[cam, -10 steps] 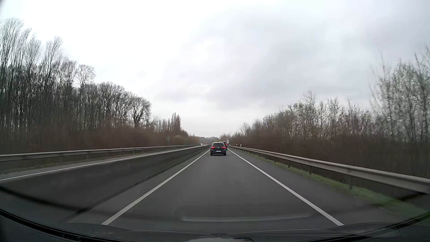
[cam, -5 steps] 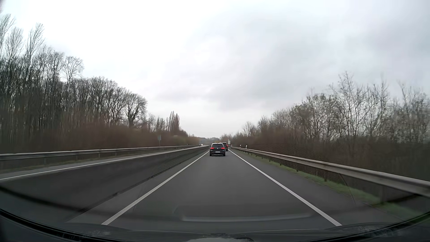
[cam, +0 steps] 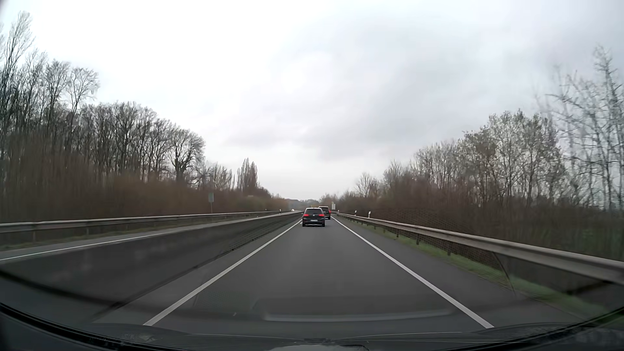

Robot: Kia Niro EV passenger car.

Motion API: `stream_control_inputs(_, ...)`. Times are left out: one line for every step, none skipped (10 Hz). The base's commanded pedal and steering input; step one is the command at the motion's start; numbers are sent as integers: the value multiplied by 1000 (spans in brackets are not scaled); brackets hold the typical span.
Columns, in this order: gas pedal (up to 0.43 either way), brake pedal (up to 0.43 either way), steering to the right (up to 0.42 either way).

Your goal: Follow the waypoints while adhering to traffic rules and regulations

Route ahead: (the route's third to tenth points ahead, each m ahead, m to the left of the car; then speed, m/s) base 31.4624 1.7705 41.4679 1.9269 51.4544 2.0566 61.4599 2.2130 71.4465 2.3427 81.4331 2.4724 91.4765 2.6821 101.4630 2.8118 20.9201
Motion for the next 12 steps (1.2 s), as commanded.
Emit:
stream_control_inputs(409, 0, -3)
stream_control_inputs(409, 0, -2)
stream_control_inputs(409, 0, -2)
stream_control_inputs(409, 0, -1)
stream_control_inputs(398, 0, -1)
stream_control_inputs(398, 0, -1)
stream_control_inputs(398, 0, 0)
stream_control_inputs(398, 0, 6)
stream_control_inputs(398, 0, 6)
stream_control_inputs(398, 0, 5)
stream_control_inputs(398, 0, 5)
stream_control_inputs(398, 0, 3)
